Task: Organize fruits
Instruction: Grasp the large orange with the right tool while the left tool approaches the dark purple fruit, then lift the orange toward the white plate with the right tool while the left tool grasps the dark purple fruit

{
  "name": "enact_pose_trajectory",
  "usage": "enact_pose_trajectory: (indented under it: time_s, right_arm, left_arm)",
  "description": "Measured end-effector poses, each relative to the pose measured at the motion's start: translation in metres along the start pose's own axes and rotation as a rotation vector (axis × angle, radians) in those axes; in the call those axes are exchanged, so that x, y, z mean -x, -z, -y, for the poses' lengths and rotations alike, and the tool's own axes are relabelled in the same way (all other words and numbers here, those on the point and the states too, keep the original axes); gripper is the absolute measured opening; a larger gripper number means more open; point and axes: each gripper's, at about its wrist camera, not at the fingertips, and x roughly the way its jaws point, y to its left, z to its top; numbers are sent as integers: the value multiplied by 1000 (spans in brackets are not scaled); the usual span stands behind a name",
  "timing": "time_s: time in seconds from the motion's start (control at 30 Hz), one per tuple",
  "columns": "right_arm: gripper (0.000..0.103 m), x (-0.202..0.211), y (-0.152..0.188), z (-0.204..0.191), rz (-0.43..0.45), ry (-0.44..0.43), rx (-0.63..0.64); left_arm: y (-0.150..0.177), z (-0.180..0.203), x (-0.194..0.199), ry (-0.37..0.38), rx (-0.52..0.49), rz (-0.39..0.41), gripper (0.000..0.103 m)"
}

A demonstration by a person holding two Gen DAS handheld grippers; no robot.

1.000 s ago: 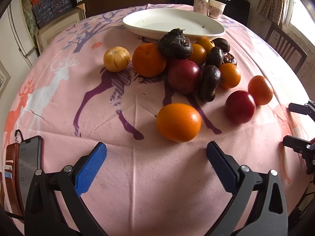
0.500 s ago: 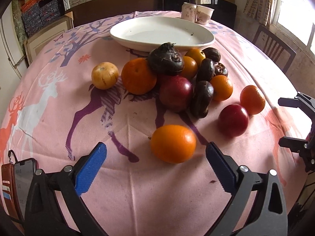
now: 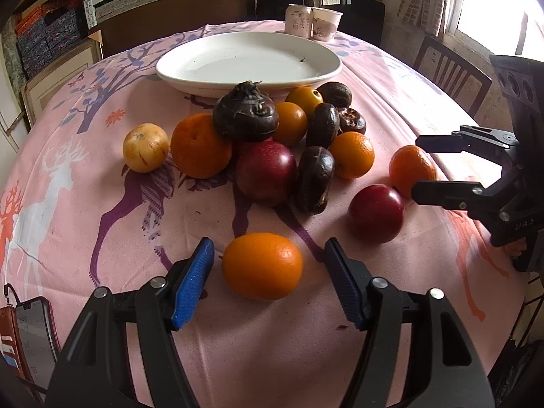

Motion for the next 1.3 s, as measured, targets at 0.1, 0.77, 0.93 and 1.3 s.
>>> enact_pose_trajectory:
  time_s: [0.1, 0.77, 0.93, 1.3]
  right_arm:
    - [61, -6, 0, -2, -22, -18, -5]
    - [45, 28, -106, 35, 290, -59, -171]
    - [45, -21, -126, 51, 259, -12, -216]
    - [45, -32, -116, 59, 255, -84, -245]
  left_arm:
    - [0, 6, 0, 0, -27, 2, 59]
    - [-141, -26, 27, 11, 100, 251, 36]
    - [-162, -38, -28, -14, 132, 175, 36]
    - [-100, -49, 6, 72, 150, 217, 47]
